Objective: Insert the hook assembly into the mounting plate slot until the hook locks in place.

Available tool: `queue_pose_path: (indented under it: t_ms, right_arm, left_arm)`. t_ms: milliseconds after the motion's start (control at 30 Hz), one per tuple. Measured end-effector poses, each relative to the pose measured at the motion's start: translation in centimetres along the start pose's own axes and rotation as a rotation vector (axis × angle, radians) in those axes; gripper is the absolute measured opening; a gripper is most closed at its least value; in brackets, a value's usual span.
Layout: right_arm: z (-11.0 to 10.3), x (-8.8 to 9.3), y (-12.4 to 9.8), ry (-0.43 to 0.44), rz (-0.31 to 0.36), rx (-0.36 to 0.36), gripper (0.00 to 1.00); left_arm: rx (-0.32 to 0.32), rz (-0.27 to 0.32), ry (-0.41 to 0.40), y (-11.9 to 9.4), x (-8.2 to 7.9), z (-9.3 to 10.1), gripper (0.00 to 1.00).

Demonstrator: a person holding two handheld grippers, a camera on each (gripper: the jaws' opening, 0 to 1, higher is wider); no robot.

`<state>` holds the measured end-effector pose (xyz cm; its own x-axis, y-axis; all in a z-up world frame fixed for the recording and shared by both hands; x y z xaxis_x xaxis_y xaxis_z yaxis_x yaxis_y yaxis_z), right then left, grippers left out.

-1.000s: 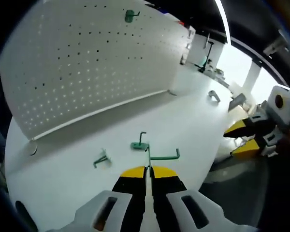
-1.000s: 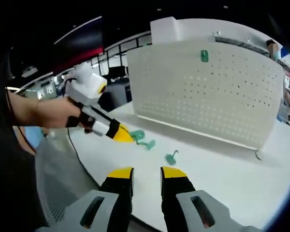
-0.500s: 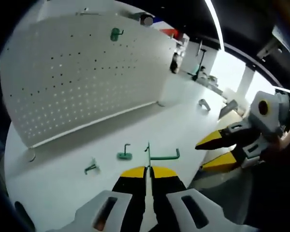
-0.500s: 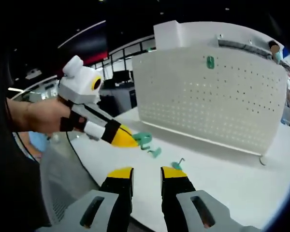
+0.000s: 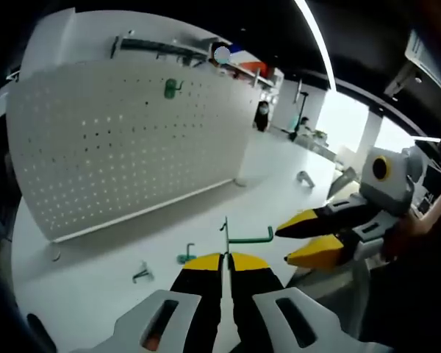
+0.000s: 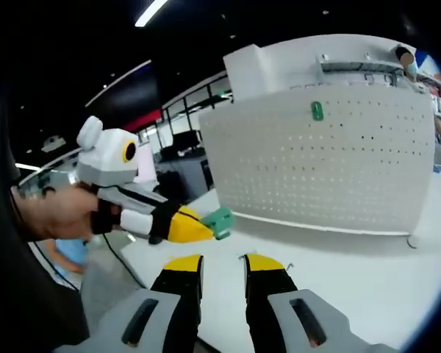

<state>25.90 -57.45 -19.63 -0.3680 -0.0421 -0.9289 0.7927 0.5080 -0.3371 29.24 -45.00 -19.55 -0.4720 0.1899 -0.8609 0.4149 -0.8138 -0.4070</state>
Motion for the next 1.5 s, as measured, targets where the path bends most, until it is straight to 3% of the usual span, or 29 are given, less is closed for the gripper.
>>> queue_pose_path:
  t_ms: [167, 567, 633, 933, 1167, 1500]
  right_arm:
    - [0.1, -1.3, 0.4, 0.055, 0.035, -0.006, 0.2]
    - [-1.3, -4.6, 1.6, 0.171, 0.109, -0.082, 0.19]
    - [-1.4, -4.8, 1.8, 0.185, 0.112, -0.089, 0.18]
    - [-1.0, -5.2, 2.2, 0.428, 0.085, -0.133, 0.11]
    - [-1.1, -5.3, 2.6, 0.506, 0.076, -0.156, 0.05]
    - [-0.9, -5.4, 2.7, 0.567, 0.071, -0.162, 0.02]
  left_arm:
    - [-0.038, 0.081, 0.02, -1.1, -1.4, -0.3, 0.03]
    - [-0.04, 0.126, 0.05, -1.5, -2.6, 0.7, 0.03]
    - [-0.038, 0.133, 0.052, -1.6, -2.7, 0.8, 0.03]
    - [-0.029, 0.167, 0.062, -1.5, -2.9, 1.3, 0.03]
    - [-0.022, 0.214, 0.063, -1.5, -3.3, 1.8, 0.03]
    - [-0.04, 0.223, 0.094, -1.4, -3.6, 2.0, 0.03]
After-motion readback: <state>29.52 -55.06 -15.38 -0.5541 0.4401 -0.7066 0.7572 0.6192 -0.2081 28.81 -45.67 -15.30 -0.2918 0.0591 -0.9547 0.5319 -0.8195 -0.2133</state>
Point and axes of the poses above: the point that each gripper's makers call its tool centre point, and the gripper's own axes: y roughly forward along the fingers, z roughly to its right, x roughly out of its underside, the point moved 6 cm from there along -y, roughly backward along the fingers, and after that the axes turned 12 degrees about x, right-handed, at the moved point
